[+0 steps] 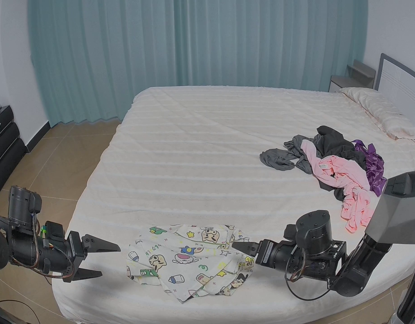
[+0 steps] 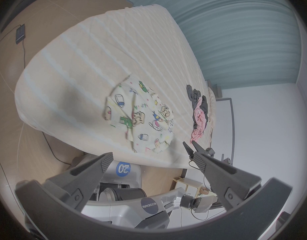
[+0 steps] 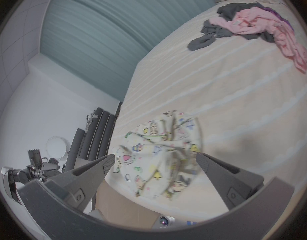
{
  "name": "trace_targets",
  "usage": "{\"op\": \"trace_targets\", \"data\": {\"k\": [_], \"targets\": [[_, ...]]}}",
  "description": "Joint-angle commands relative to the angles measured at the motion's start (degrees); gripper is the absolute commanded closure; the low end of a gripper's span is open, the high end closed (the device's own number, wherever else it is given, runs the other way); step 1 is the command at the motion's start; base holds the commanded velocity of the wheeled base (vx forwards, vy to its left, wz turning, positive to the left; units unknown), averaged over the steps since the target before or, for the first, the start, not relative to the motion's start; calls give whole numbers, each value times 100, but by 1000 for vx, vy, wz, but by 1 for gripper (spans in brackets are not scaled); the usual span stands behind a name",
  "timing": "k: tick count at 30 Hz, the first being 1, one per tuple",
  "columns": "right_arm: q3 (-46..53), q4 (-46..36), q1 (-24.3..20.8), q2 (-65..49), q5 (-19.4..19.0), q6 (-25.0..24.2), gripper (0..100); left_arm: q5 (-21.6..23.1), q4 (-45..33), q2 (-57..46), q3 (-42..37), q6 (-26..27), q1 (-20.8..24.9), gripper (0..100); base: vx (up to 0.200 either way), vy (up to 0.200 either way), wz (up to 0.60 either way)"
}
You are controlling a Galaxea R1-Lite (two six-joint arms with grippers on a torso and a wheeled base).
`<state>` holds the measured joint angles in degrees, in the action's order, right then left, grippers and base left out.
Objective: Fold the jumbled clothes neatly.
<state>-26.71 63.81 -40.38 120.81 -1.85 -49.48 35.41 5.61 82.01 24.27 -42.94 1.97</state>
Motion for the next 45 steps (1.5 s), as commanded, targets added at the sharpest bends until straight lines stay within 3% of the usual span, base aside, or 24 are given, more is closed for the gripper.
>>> {"op": "trace_targets", "data": {"k": [1,10,29,40,41,45], "targets": [[-317,-211,-339,294,1,0,0,141,125,369,-1,57,-241,0,0,200,0],[-309,-334,-621,531,27,44,0,212,371,808,-28,523,-558,0,0,44,0],[289,-422,-629,382,238,431,0,212,380,931,-37,549,-567,0,0,0,0],[25,-430,-691,707,335,773,0,203,380,949,-28,558,-567,0,0,0,0],[-115,-430,-709,830,493,782,100,212,380,940,-28,558,-567,0,0,0,0],[-203,-395,-700,909,713,782,100,212,380,949,-28,558,-567,0,0,0,0]]}}
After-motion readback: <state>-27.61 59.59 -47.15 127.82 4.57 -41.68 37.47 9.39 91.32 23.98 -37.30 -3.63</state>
